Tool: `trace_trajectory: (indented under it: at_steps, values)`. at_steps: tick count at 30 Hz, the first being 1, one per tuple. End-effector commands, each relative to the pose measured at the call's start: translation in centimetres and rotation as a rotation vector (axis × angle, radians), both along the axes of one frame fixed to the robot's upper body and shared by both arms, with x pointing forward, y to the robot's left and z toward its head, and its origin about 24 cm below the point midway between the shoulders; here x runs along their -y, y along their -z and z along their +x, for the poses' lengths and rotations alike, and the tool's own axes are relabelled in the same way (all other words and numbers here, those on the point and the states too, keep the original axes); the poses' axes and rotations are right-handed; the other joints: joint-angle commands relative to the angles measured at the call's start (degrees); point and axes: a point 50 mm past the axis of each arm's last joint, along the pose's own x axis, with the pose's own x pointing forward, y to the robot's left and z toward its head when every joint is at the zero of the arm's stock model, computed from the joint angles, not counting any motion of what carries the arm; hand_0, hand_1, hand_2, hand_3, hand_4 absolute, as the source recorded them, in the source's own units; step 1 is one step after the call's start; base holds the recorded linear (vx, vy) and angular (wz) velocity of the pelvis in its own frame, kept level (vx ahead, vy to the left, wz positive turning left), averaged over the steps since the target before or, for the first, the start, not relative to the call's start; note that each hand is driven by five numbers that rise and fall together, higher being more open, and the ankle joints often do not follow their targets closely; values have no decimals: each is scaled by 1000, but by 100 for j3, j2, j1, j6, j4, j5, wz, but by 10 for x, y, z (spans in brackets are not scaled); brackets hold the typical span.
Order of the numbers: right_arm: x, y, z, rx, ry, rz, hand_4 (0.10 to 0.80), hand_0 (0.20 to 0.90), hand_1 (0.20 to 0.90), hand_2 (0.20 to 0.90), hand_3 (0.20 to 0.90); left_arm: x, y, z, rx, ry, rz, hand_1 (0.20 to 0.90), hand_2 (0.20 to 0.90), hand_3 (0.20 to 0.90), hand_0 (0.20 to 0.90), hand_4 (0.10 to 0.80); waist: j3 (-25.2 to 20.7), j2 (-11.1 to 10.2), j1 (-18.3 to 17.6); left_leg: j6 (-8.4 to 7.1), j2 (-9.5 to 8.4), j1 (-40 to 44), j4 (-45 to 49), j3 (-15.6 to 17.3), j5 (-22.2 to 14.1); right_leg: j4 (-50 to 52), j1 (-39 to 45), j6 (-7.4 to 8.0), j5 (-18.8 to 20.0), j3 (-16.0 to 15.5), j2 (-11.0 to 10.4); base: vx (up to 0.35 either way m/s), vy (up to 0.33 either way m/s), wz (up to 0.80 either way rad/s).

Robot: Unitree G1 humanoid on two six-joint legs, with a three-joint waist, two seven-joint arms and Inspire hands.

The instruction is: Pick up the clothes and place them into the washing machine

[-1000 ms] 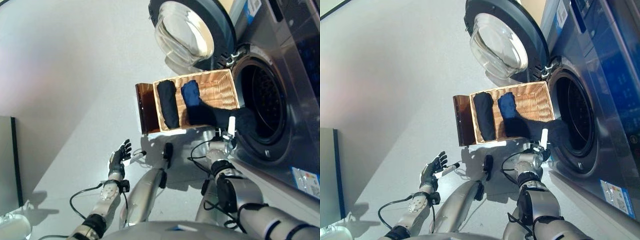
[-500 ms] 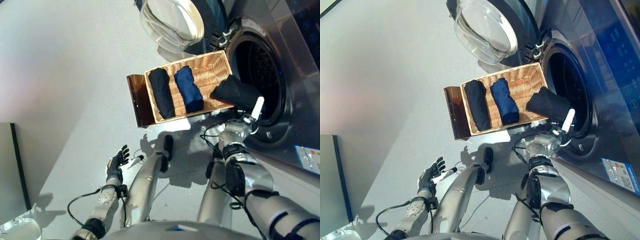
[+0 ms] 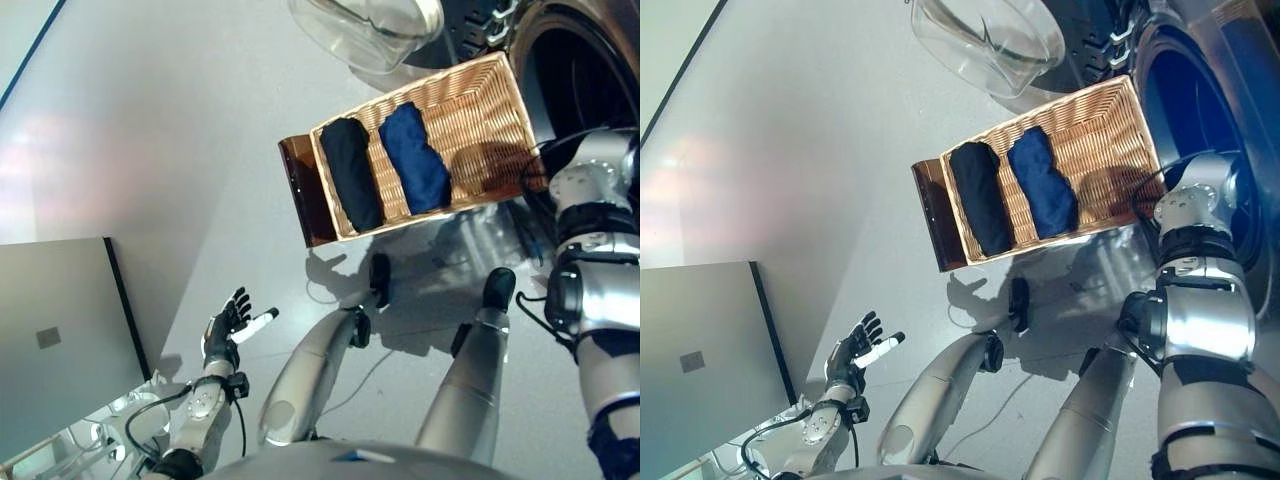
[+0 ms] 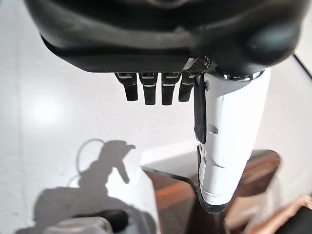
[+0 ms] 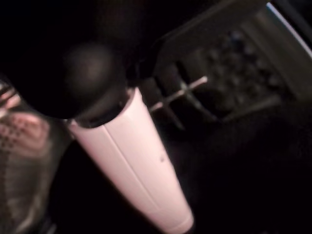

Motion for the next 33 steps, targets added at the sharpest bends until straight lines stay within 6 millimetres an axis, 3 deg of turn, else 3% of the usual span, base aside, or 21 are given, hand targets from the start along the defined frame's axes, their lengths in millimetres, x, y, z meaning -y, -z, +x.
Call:
trace_trajectory:
  at_steps: [1, 3, 7, 8, 9, 16, 26, 30, 33]
  values:
    - [11, -104, -34, 231, 88, -294, 800, 900, 900, 900, 900, -24, -1, -7, 6, -75, 57, 900, 900, 900, 900, 800, -554, 68, -27, -603, 44, 138, -125, -384, -100, 162, 329, -756, -383, -420, 422, 0, 0, 0]
    - [20, -80, -25, 118, 77, -257, 800, 900, 900, 900, 900, -18, 0, -6, 7, -53, 41, 900, 900, 900, 900, 800, -576, 93, -12, -621, 32, 211, -204, -417, -58, 101, 429, -750, -371, -456, 417, 0, 0, 0]
    - [20, -50, -12, -75, 52, -271, 800, 900, 900, 900, 900, -16, 2, -6, -6, -45, 33, 900, 900, 900, 900, 800, -548, 77, -11, -648, 25, 293, -274, -456, -3, 48, 571, -761, -342, -565, 399, -20, -18, 6]
    - [17, -30, -3, -226, 33, -309, 800, 900, 900, 900, 900, -19, 4, -6, -22, -44, 51, 900, 900, 900, 900, 800, -510, 31, -11, -660, 32, 313, -262, -465, 18, 32, 628, -765, -316, -594, 406, -32, -27, 11]
    - [17, -31, -3, -227, 32, -310, 800, 900, 900, 900, 900, -19, 4, -6, -21, -44, 51, 900, 900, 900, 900, 800, -502, 34, -19, -661, 32, 322, -265, -467, 19, 27, 639, -765, -315, -597, 406, -33, -34, 9]
    - [-17, 29, 24, -551, -119, -442, 800, 900, 900, 900, 900, -30, 10, -10, -71, -57, 104, 900, 900, 900, 900, 800, -364, -245, -18, -684, 77, 485, -368, -561, 131, -220, 950, -768, -171, -756, 427, -25, -43, 6]
    - [-70, 90, 43, -915, -287, -722, 800, 900, 900, 900, 900, -46, 6, -6, -69, -68, 167, 900, 900, 900, 900, 800, -213, -780, 114, -696, 168, 519, -331, -834, 225, -469, 1336, -809, -73, -1080, 513, -3, -56, 10]
    - [-82, 104, 45, -974, -333, -776, 800, 900, 900, 900, 900, -50, 2, -4, -51, -73, 176, 900, 900, 900, 900, 800, -156, -932, 168, -693, 176, 444, -257, -937, 243, -472, 1368, -826, -84, -1176, 517, 8, -27, 17]
    - [-91, 104, 48, -967, -345, -792, 800, 900, 900, 900, 900, -55, -3, 1, -32, -78, 191, 900, 900, 900, 900, 800, -75, -1036, 207, -691, 176, 350, -154, -1000, 236, -392, 1353, -848, -125, -1226, 516, 31, -32, 6]
